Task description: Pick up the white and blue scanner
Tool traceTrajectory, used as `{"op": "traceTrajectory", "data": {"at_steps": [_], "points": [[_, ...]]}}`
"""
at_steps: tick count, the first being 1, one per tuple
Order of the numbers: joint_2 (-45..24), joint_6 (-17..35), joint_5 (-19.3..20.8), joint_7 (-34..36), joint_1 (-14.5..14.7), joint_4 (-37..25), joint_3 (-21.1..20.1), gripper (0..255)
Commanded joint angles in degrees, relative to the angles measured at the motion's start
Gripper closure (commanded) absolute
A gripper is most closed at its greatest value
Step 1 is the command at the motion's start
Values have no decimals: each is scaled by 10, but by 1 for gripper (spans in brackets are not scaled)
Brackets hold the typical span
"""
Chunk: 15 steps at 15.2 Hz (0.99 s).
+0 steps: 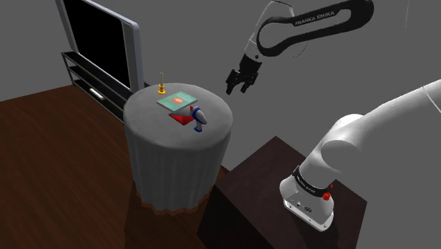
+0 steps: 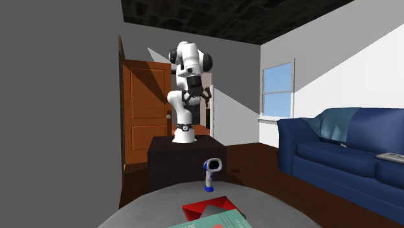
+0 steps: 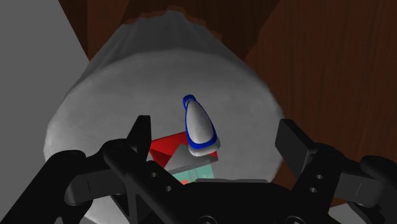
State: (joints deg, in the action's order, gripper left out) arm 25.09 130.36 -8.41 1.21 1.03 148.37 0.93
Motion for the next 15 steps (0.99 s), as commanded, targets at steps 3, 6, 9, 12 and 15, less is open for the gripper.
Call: {"op": "traceTrajectory", "data": {"at_steps": [3, 6, 9, 12, 15], "points": [[-87, 94, -19, -26, 11, -7, 4, 0], [-157, 159, -42, -51, 22, -20, 8, 0], [-230, 217, -74, -84, 31, -43, 10, 0], [-303, 266, -114, -124, 36, -75, 6, 0], [-376, 307, -155, -166, 30, -115, -9, 0]]}}
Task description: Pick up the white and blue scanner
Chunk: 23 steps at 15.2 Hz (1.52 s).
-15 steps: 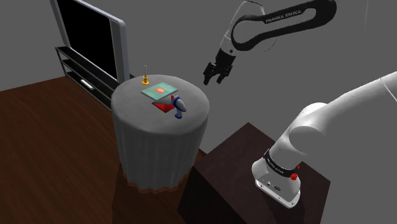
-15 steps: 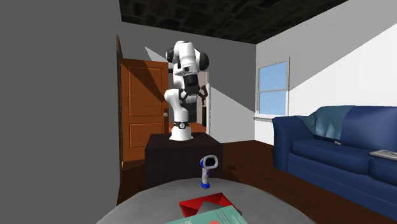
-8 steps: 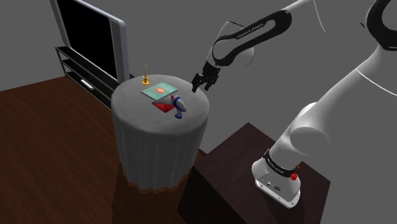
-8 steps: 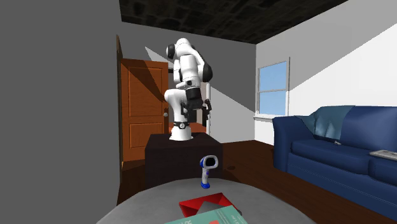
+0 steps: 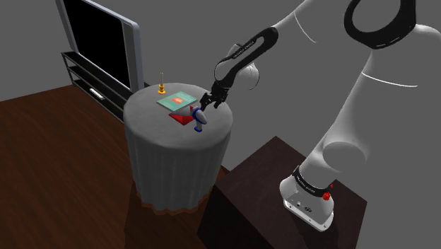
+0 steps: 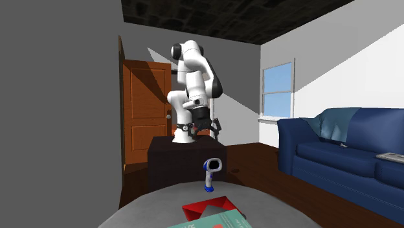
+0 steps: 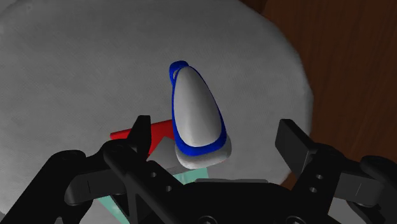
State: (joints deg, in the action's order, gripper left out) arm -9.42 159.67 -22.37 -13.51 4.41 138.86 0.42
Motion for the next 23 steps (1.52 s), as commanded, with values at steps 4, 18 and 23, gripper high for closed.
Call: {"op": "traceTrajectory", "data": {"at_steps": [4, 18, 23], "points": [[-109, 50, -47, -55, -20, -72, -28, 0], [-167, 95, -77, -91, -44, -85, -58, 255], [-168, 96, -77, -90, -43, -86, -58, 255]]}}
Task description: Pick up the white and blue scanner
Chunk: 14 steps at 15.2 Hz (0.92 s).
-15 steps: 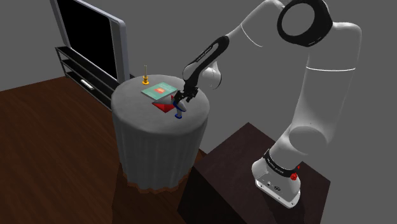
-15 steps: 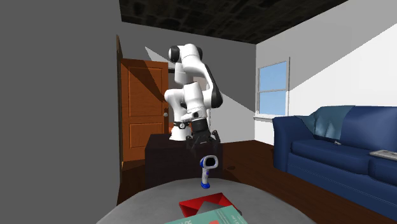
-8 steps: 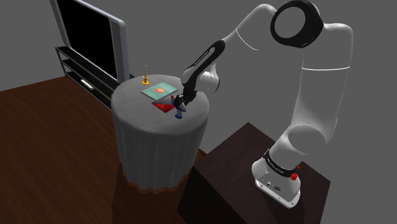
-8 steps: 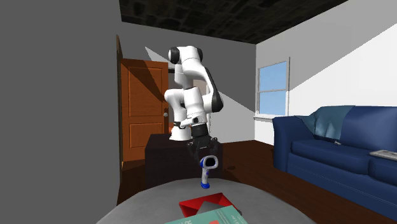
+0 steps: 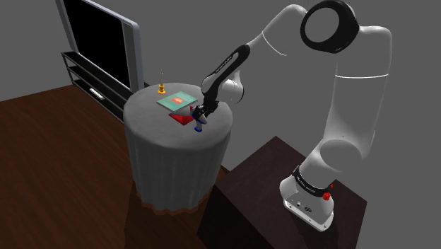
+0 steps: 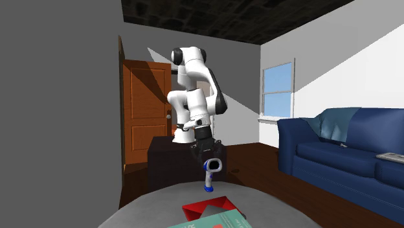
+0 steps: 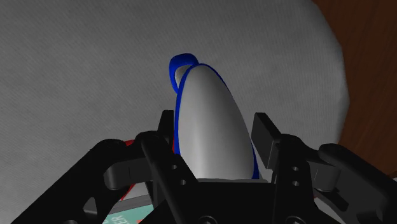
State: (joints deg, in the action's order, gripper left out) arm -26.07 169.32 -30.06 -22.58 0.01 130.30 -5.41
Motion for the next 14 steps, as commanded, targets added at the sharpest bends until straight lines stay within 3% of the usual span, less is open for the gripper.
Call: {"op": "traceTrajectory", "data": {"at_steps": [1, 14], "points": [[7, -7, 4, 5, 4, 2, 5, 255], [104, -87, 59, 66, 40, 20, 53, 255]]}}
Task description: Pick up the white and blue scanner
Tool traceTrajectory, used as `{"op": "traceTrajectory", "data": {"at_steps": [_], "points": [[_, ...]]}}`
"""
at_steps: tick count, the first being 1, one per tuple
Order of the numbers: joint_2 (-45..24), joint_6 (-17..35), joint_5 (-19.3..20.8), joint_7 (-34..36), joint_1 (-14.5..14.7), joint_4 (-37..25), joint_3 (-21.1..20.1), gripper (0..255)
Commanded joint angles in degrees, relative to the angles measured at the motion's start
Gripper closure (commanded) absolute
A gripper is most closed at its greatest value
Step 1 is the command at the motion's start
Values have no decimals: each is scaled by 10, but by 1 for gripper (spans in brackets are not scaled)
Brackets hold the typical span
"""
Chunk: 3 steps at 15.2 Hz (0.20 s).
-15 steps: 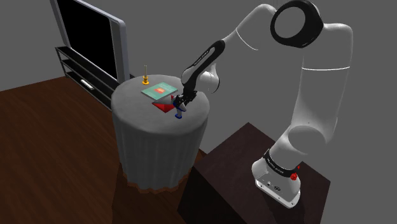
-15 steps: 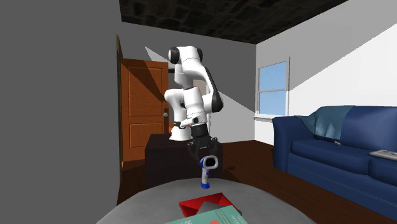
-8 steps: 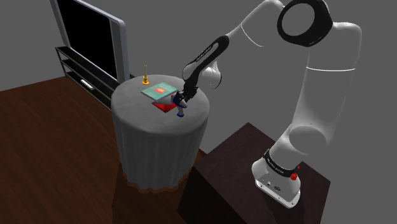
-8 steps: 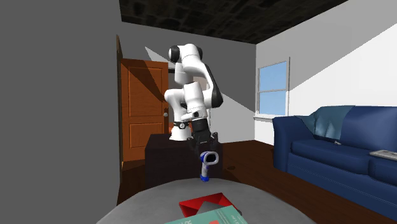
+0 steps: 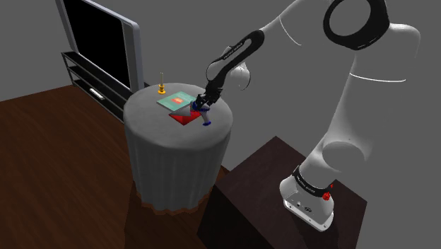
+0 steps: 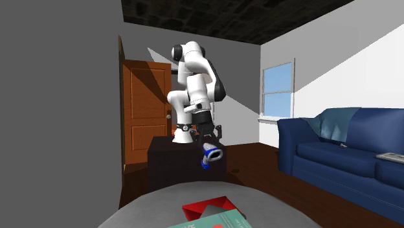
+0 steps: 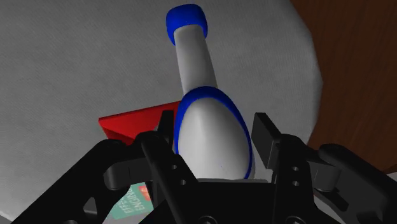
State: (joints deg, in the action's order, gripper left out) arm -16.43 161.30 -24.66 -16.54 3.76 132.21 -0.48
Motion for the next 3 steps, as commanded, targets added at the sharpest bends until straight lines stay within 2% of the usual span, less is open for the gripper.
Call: {"op": "traceTrajectory", "data": {"at_steps": [1, 3], "points": [[15, -13, 10, 10, 4, 1, 6, 255], [16, -14, 11, 11, 5, 1, 7, 255]]}}
